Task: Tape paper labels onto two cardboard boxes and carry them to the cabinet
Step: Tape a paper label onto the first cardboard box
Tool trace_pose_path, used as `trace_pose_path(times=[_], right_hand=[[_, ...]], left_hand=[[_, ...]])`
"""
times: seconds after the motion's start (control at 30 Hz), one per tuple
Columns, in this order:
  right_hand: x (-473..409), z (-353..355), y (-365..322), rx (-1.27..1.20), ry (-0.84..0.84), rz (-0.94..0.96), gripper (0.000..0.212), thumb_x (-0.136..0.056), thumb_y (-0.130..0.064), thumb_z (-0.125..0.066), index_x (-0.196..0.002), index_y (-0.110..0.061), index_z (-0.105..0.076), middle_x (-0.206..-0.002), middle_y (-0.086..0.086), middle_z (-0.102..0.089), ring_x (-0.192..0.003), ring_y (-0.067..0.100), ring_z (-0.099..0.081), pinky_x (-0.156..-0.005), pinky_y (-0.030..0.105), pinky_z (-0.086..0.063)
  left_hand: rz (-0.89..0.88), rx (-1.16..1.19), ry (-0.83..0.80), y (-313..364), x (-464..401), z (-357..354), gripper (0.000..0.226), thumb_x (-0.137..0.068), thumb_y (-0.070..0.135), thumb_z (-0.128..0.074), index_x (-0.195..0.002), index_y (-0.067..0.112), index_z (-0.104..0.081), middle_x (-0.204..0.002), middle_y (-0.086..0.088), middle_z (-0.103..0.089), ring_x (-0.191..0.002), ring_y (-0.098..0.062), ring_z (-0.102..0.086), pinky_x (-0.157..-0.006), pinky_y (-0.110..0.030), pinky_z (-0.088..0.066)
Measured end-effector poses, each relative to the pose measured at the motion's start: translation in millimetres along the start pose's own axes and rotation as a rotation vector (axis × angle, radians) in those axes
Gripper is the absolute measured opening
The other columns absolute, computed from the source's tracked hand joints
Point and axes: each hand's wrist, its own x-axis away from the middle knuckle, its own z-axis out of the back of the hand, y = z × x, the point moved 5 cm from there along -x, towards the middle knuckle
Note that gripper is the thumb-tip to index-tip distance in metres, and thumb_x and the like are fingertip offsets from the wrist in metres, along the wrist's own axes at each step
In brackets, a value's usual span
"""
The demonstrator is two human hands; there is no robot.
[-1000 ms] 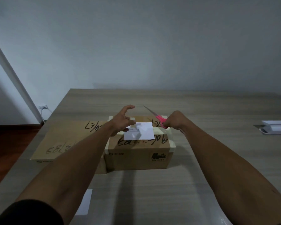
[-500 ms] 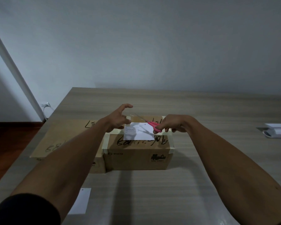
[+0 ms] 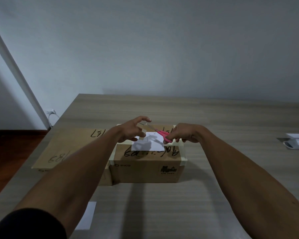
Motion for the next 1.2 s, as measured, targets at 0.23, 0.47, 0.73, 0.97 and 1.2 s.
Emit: trace_pose_path(times=[0.23,0.47,0.73,0.97,1.2], right_hand=[[-1,-5,0,0.075,0.041,-0.013,0.034,-0.076,-0.041,-0.082,-0.087,-0.009,-0.083,-0.08,0.009,-0.069,-0.072,0.019,-0.052,-0.06,0.031,-0.039],[-10,-6,20,-0.01,0.296,-0.165,0.026,-0.079,-0.017,-0.085,-0.073,0.003,-0.068,-0.064,0.015,-0.072,-0.049,0.022,-0.066,-0.053,0.03,-0.056],[-9,-27,37,0.096,0.389,-0.315,0.029,-0.071,-0.012,-0.088,-0.083,-0.001,-0.064,-0.073,0.012,-0.069,-0.06,0.024,-0.068,-0.057,0.032,-0.058],[-9,-31,33,-0.032,0.168,-0.48,0.018,-0.08,-0.004,-0.083,-0.089,0.005,-0.07,-0.073,0.014,-0.072,-0.067,0.023,-0.07,-0.083,0.036,-0.062],[-2,4,-41,-0.365,0.501,0.262,0.025,-0.096,-0.004,-0.062,-0.119,-0.01,-0.073,-0.104,0.004,-0.067,-0.087,0.011,-0.062,-0.066,0.019,-0.047]], left_hand=[[-0.005,0.007,-0.007,8,0,-11,0.072,-0.09,-0.003,-0.066,-0.134,0.051,-0.049,-0.095,-0.013,-0.053,-0.091,-0.023,-0.055,-0.083,-0.039,-0.052],[0.002,0.076,0.032,6,5,-5,0.084,-0.09,0.0,-0.071,-0.143,0.056,-0.037,-0.107,-0.026,-0.06,-0.101,-0.029,-0.062,-0.084,-0.04,-0.057],[0.0,0.316,0.028,-1,10,-6,0.093,-0.087,-0.004,-0.073,-0.147,0.056,-0.035,-0.114,-0.021,-0.063,-0.094,-0.029,-0.063,-0.092,-0.046,-0.057],[-0.011,0.275,0.006,0,12,-10,0.096,-0.085,-0.002,-0.076,-0.146,0.058,-0.033,-0.112,-0.02,-0.068,-0.099,-0.03,-0.065,-0.092,-0.047,-0.057],[-0.093,-0.034,-0.049,2,15,-14,0.095,-0.087,-0.006,-0.07,-0.148,0.054,-0.03,-0.083,-0.016,-0.05,-0.077,-0.025,-0.045,-0.067,-0.034,-0.047]])
